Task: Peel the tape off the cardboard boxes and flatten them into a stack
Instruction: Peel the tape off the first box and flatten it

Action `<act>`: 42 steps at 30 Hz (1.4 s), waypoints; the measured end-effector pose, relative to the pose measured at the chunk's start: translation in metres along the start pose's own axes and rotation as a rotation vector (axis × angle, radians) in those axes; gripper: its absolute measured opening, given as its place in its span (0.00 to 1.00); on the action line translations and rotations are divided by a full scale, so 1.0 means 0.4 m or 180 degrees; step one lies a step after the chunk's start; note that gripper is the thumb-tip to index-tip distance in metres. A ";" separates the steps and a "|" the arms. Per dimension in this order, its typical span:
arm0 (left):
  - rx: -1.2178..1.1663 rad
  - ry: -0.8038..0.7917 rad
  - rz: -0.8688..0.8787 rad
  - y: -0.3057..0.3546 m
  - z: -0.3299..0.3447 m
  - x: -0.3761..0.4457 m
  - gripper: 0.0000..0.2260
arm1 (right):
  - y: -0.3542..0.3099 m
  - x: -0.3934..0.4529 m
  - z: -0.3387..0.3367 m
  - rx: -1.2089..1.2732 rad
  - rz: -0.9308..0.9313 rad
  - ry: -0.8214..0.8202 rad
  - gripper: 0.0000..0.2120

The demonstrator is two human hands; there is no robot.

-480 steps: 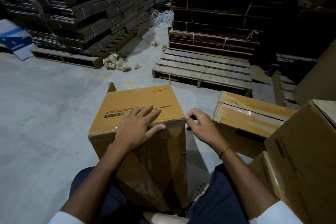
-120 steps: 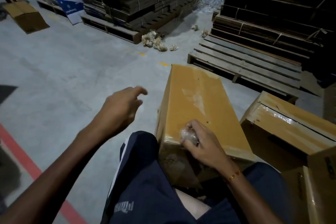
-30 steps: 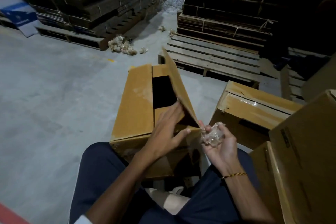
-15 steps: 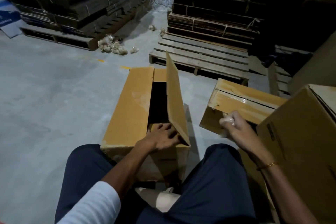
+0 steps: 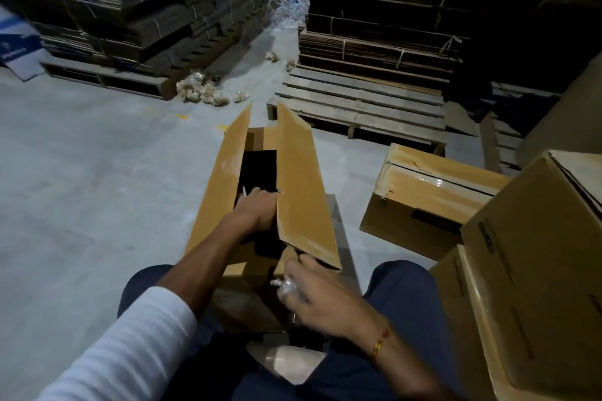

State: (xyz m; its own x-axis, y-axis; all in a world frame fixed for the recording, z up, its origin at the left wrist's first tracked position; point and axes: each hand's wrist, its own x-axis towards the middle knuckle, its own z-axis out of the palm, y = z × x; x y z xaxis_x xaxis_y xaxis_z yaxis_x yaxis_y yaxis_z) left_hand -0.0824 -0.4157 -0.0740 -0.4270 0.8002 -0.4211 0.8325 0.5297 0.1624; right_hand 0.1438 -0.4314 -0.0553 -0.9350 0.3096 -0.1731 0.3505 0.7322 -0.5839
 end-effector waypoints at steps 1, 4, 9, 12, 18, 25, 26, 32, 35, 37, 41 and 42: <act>0.0073 0.0096 0.0122 -0.011 -0.003 -0.009 0.15 | -0.002 0.002 0.004 -0.0128 0.0042 0.0197 0.07; -0.0027 0.0642 0.0331 -0.023 0.009 -0.029 0.14 | 0.017 -0.005 -0.009 0.0145 0.0277 0.1024 0.06; 0.0432 -0.0210 -0.0014 -0.084 -0.034 -0.032 0.23 | 0.142 -0.001 -0.082 0.0086 0.1181 0.1444 0.06; 0.0432 0.0319 0.0116 -0.124 -0.064 -0.077 0.21 | 0.214 0.010 -0.102 -0.0165 0.1512 0.1005 0.07; -0.2097 0.0182 0.0001 -0.228 -0.093 -0.273 0.33 | 0.242 0.046 -0.140 -0.0587 0.1929 0.0470 0.09; -0.0979 -0.0619 0.0195 -0.288 0.038 -0.260 0.26 | 0.250 0.117 -0.190 -0.0677 0.1552 0.0474 0.05; -0.0899 -0.0551 0.0230 -0.279 0.041 -0.259 0.27 | 0.253 0.134 -0.188 -0.0739 0.1429 0.0349 0.06; -0.0778 -0.0836 0.0528 -0.245 0.002 -0.233 0.37 | 0.248 0.271 -0.159 -0.0479 0.1117 0.0147 0.08; 0.0176 -0.1107 0.0582 -0.193 0.000 -0.249 0.28 | 0.235 0.352 -0.160 -0.0261 0.0924 0.0103 0.08; 0.0602 -0.1103 0.0762 -0.161 0.034 -0.282 0.21 | 0.231 0.411 -0.167 -0.0149 0.0827 0.0081 0.08; 0.0535 -0.0839 0.0932 -0.146 0.105 -0.324 0.22 | 0.255 0.533 -0.180 0.0258 0.0828 0.0084 0.08; 0.0576 -0.0837 0.0925 -0.147 0.107 -0.318 0.26 | 0.268 0.562 -0.179 0.0246 0.0869 0.0096 0.08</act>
State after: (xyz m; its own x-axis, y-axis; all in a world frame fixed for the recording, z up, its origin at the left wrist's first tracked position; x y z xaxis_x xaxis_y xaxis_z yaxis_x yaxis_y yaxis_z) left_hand -0.0620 -0.5606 -0.0680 -0.0808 0.7975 -0.5979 0.9634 0.2163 0.1585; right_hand -0.0249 -0.2399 -0.1001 -0.8041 0.5077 -0.3093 0.5830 0.5711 -0.5779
